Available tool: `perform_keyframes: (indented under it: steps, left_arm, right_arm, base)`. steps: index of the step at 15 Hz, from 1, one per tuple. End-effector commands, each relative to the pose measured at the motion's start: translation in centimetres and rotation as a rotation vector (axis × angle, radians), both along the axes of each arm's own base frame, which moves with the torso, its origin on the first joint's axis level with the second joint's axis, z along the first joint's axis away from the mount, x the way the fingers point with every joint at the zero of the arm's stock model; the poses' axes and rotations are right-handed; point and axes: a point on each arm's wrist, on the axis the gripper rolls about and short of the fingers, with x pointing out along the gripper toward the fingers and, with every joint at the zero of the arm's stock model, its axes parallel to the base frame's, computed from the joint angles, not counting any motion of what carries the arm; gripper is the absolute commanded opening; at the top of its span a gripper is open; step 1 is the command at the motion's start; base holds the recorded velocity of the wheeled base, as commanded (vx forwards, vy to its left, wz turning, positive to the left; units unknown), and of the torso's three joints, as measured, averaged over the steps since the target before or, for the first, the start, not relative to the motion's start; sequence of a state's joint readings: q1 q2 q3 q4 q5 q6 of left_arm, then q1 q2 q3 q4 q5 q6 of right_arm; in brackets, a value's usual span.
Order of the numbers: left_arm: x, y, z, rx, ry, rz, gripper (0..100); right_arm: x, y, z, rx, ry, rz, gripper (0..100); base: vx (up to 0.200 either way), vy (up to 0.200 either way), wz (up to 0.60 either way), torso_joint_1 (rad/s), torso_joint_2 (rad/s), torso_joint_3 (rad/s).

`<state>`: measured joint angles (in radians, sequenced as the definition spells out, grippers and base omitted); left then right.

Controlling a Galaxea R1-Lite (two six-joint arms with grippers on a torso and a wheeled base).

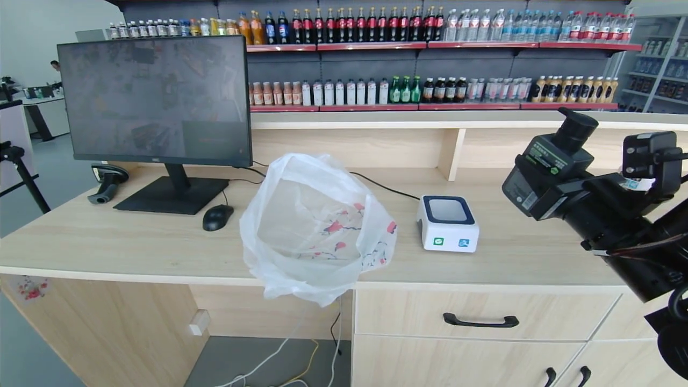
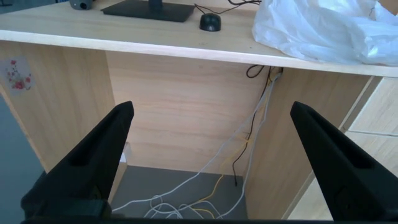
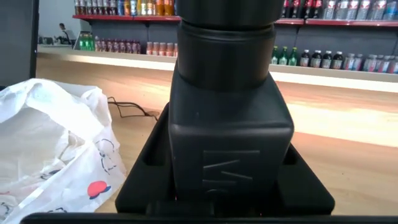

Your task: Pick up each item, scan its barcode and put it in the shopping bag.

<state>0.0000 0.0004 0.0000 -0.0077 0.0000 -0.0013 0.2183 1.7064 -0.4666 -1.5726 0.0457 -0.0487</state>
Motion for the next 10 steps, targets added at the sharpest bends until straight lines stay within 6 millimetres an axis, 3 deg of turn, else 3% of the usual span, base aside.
perform_keyframes:
  steps: [1,10]
  left_arm:
    - [0.0,0.0,0.01,0.0,-0.002,-0.002,100]
    - [0.0,0.0,0.08,-0.002,-0.008,-0.002,100]
  right_arm:
    - [-0.25,-0.03,0.21,0.002,-0.006,0.002,0]
    - [-0.33,0.0,0.25,0.003,-0.007,0.003,0]
  base:
    - [0.0,0.0,0.0,0.0,0.0,0.0]
    - [0.0,0.2,0.0,0.005,0.0,0.002]
